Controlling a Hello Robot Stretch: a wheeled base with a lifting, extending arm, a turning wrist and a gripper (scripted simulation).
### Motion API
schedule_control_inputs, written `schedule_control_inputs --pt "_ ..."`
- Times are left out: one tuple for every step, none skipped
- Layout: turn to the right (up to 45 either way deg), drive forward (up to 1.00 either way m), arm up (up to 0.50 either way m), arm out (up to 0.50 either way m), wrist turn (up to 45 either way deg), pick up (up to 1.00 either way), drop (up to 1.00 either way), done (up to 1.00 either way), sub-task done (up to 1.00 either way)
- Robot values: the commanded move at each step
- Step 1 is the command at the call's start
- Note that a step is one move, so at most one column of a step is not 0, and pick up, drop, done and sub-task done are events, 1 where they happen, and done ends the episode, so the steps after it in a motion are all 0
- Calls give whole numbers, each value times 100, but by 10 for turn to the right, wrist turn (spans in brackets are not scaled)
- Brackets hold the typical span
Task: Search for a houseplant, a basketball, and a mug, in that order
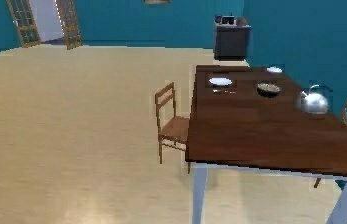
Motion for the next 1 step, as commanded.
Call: schedule_control_inputs --pt "-300 0 0 0 0 0 0 0 0"
